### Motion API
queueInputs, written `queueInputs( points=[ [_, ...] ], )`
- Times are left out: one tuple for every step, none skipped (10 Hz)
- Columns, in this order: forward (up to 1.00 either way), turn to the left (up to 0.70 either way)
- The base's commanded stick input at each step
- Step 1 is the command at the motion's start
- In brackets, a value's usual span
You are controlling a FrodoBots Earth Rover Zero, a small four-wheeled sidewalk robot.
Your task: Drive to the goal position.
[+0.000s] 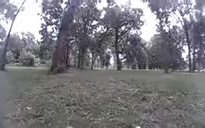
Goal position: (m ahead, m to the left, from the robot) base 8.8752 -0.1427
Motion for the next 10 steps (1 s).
queueInputs(
  points=[
    [0.7,-0.14],
    [0.7,-0.14],
    [0.7,-0.14],
    [0.7,-0.14],
    [0.7,-0.14],
    [0.7,-0.14],
    [0.7,-0.14],
    [0.7,-0.14],
    [0.7,-0.14],
    [0.7,-0.14]
  ],
)
